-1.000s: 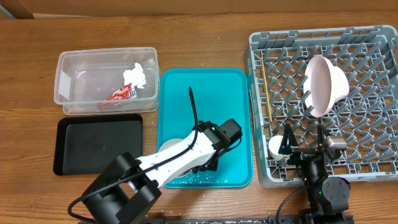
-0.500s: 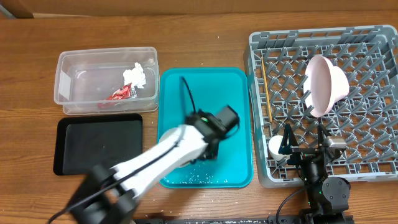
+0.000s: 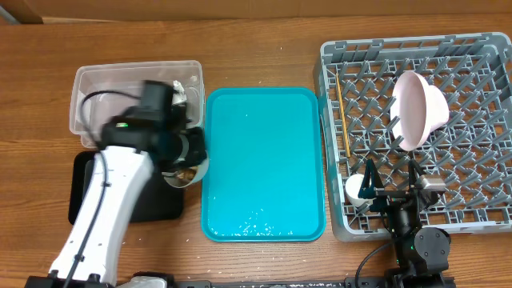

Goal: Sort waste into correct bins and load items into the dishwasher
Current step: 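Tip the bowl over the black tray to dump the food, then carry the empty white bowl over the dish rack and set it down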

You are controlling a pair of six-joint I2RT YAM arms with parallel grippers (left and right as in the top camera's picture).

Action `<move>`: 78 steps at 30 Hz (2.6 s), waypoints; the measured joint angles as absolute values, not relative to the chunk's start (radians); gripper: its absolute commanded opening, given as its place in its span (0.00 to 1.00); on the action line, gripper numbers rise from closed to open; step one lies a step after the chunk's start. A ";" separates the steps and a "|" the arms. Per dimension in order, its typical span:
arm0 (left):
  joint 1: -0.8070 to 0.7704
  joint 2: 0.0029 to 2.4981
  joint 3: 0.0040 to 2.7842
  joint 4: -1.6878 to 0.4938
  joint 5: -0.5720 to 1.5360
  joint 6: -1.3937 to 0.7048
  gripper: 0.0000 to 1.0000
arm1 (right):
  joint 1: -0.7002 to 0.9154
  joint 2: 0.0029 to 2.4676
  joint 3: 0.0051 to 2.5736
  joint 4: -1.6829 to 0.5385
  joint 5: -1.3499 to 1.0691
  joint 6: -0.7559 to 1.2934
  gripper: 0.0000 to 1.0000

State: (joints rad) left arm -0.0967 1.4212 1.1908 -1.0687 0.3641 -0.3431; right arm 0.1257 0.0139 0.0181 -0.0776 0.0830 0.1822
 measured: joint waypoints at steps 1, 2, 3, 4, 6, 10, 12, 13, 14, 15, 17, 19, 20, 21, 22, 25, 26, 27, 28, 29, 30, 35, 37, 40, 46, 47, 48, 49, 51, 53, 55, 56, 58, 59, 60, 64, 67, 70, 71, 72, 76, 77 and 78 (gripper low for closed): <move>-0.044 1.421 1.176 -1.068 0.415 -0.308 0.04 | 0.126 0.014 0.018 -0.078 0.083 0.183 1.00; 0.010 1.421 1.159 -1.069 0.465 -0.270 0.04 | 0.126 0.014 0.018 -0.078 0.083 0.183 1.00; 0.069 1.421 1.142 -1.069 0.516 -0.232 0.04 | 0.126 0.014 0.018 -0.078 0.083 0.183 1.00; 0.126 1.421 1.124 -1.064 0.563 -0.197 0.04 | 0.126 0.014 0.018 -0.078 0.083 0.183 1.00; 0.235 1.421 1.083 -1.042 0.669 -0.117 0.04 | 0.126 0.014 0.018 -0.078 0.083 0.183 1.00; 0.440 1.422 0.965 -0.950 0.882 0.027 0.04 | 0.126 0.014 0.018 -0.078 0.083 0.183 1.00; 0.522 1.425 0.896 -0.893 0.984 0.078 0.04 | 0.126 0.014 0.018 -0.078 0.083 0.183 1.00; 0.562 1.429 0.860 -0.867 1.031 0.100 0.04 | 0.125 0.014 0.018 -0.078 0.083 0.183 1.00; 0.608 1.435 0.821 -0.837 1.083 0.120 0.04 | 0.125 0.014 0.018 -0.078 0.082 0.183 1.00; 0.648 1.443 0.787 -0.810 1.129 0.135 0.04 | 0.125 0.014 0.018 -0.078 0.083 0.183 1.00; 0.711 1.460 0.736 -0.755 1.206 0.157 0.04 | 0.125 0.014 0.018 -0.078 0.083 0.183 1.00; 0.760 1.474 0.702 -0.717 1.277 0.171 0.04 | 0.125 0.014 0.018 -0.078 0.083 0.183 1.00; 0.783 1.481 0.690 -0.709 1.319 0.185 0.04 | 0.125 0.014 0.018 -0.078 0.083 0.183 1.00; 0.798 1.486 0.681 -0.709 1.357 0.195 0.04 | 0.125 0.014 0.018 -0.079 0.083 0.183 1.00; 0.810 1.492 0.674 -0.708 1.396 0.204 0.04 | 0.125 0.014 0.018 -0.079 0.083 0.183 1.00; 0.821 1.495 0.666 -0.710 1.469 0.221 0.04 | 0.125 0.014 0.018 -0.078 0.083 0.183 1.00; 0.821 1.495 0.666 -0.710 1.484 0.221 0.04 | 0.125 0.014 0.018 -0.078 0.083 0.183 1.00; 0.821 1.495 0.666 -0.710 1.496 0.222 0.04 | 0.125 0.014 0.018 -0.079 0.083 0.183 1.00; 0.821 1.495 0.666 -0.710 1.508 0.225 0.04 | 0.125 0.014 0.018 -0.078 0.083 0.183 1.00; 0.821 1.495 0.666 -0.710 1.515 0.227 0.04 | 0.125 0.014 0.018 -0.078 0.083 0.183 1.00; 0.821 1.495 0.666 -0.710 1.522 0.230 0.04 | 0.125 0.014 0.018 -0.078 0.083 0.183 1.00; 0.821 1.495 0.666 -0.711 1.541 0.246 0.04 | 0.125 0.014 0.018 -0.078 0.083 0.183 1.00; 0.821 1.495 0.666 -0.714 1.542 0.247 0.04 | 0.125 0.014 0.018 -0.078 0.082 0.183 1.00; 0.821 1.495 0.666 -0.721 1.546 0.248 0.04 | 0.125 0.014 0.018 -0.078 0.083 0.183 1.00; 0.821 1.495 0.666 -0.725 1.549 0.250 0.04 | 0.125 0.014 0.018 -0.079 0.083 0.183 1.00; 0.821 1.495 0.666 -0.725 1.547 0.252 0.04 | 0.125 0.014 0.018 -0.078 0.083 0.183 1.00; 0.821 1.495 0.666 -0.725 1.536 0.255 0.04 | 0.125 0.014 0.018 -0.078 0.083 0.183 1.00; 0.821 1.495 0.666 -0.726 1.518 0.258 0.04 | 0.125 0.014 0.018 -0.079 0.083 0.183 1.00; 0.818 1.495 0.666 -0.764 1.478 0.262 0.04 | 0.125 0.014 0.018 -0.078 0.083 0.183 1.00; 0.794 1.495 0.665 -0.821 1.450 0.286 0.04 | 0.125 0.014 0.018 -0.078 0.083 0.183 1.00; 0.738 1.495 0.665 -0.852 1.431 0.311 0.04 | 0.125 0.014 0.018 -0.078 0.083 0.183 1.00; 0.702 1.494 0.665 -0.856 1.424 0.320 0.04 | 0.125 0.014 0.018 -0.078 0.083 0.183 1.00; 0.612 1.494 0.669 -0.861 1.414 0.334 0.04 | 0.125 0.014 0.018 -0.078 0.083 0.183 1.00; 0.562 1.494 0.675 -0.860 1.411 0.337 0.04 | 0.125 0.014 0.018 -0.078 0.083 0.183 1.00; 0.501 1.494 0.686 -0.850 1.407 0.336 0.04 | 0.125 0.014 0.018 -0.079 0.083 0.183 1.00; 0.245 1.494 0.776 -0.650 1.344 0.213 0.04 | 0.125 0.014 0.018 -0.080 0.082 0.183 1.00; 0.084 1.492 0.834 -0.313 1.249 -0.016 0.04 | 0.125 0.013 0.018 -0.078 0.083 0.183 1.00; -0.097 1.493 0.896 0.047 1.124 -0.277 0.04 | 0.125 0.013 0.018 -0.079 0.083 0.183 1.00; -0.152 1.495 0.917 0.136 1.089 -0.355 0.04 | 0.125 0.013 0.018 -0.079 0.083 0.183 1.00; -0.203 1.501 0.938 0.214 1.055 -0.425 0.04 | 0.125 0.013 0.018 -0.079 0.083 0.183 1.00; -0.387 1.587 1.060 0.383 0.918 -0.650 0.04 | 0.125 0.013 0.018 -0.079 0.083 0.183 1.00; -0.419 1.623 1.092 0.406 0.894 -0.686 0.04 | 0.125 0.013 0.018 -0.079 0.083 0.183 1.00; -0.452 1.671 1.129 0.433 0.870 -0.724 0.04 | 0.125 0.013 0.018 -0.079 0.083 0.183 1.00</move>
State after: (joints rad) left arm -0.4519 1.6711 1.1290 0.4328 0.8700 -0.7242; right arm 0.1249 0.0128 0.0181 -0.0788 0.0826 0.1829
